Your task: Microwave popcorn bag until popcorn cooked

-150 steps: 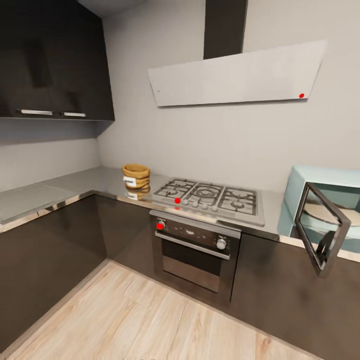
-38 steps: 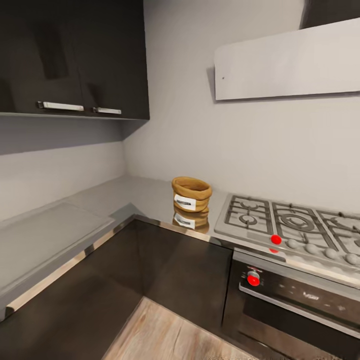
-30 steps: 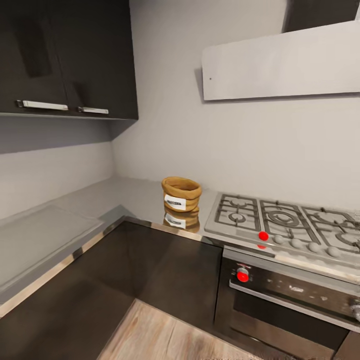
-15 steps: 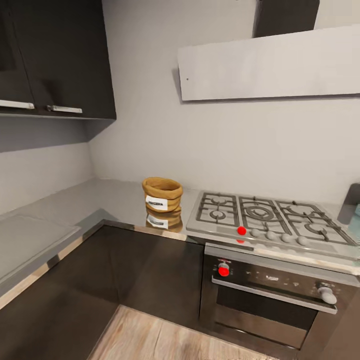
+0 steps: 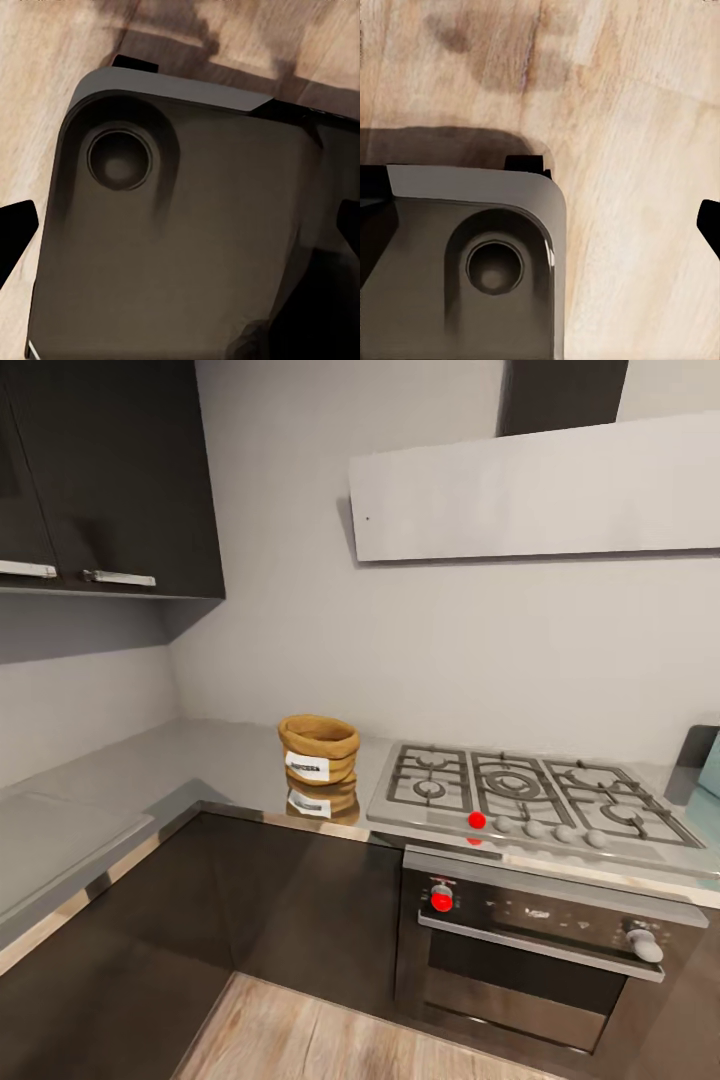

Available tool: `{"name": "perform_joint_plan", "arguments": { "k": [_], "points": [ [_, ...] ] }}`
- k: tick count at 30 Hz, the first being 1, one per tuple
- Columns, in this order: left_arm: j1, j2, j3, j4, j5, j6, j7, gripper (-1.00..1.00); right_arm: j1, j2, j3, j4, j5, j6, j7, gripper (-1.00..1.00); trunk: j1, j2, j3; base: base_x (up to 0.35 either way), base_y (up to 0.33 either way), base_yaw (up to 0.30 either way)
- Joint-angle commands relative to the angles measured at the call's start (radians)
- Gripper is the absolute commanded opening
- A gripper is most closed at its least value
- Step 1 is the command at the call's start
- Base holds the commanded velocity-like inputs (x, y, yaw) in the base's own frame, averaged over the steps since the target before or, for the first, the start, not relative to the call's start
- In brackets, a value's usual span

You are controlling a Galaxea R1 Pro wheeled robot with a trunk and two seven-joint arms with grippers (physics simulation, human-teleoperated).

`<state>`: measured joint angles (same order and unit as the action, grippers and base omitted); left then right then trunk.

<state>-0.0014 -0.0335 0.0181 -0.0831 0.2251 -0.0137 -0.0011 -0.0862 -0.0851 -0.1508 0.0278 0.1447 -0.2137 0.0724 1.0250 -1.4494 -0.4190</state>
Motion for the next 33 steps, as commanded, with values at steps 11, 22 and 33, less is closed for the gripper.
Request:
{"name": "perform_joint_plan", "arguments": {
  "k": [11,22,33],
  "points": [
    [0.000,0.000,0.000,0.000,0.004,0.000,0.000,1.00,-0.001,-0.001,-0.010,0.004,0.016,-0.011,0.001,1.00,0.000,-0.001,-0.001,0.177,0.092,0.000],
    [0.000,0.000,0.000,-0.001,0.006,-0.002,0.000,1.00,-0.001,0.001,-0.010,0.004,0.015,-0.012,0.001,1.00,0.000,-0.001,0.001,0.032,0.023,-0.045],
    [0.000,0.000,0.001,-0.001,0.007,-0.002,0.000,1.00,-0.001,-0.001,-0.010,0.003,0.015,-0.007,0.003,1.00,0.000,-0.001,0.003,0.000,0.000,-0.032]
  ]
}}
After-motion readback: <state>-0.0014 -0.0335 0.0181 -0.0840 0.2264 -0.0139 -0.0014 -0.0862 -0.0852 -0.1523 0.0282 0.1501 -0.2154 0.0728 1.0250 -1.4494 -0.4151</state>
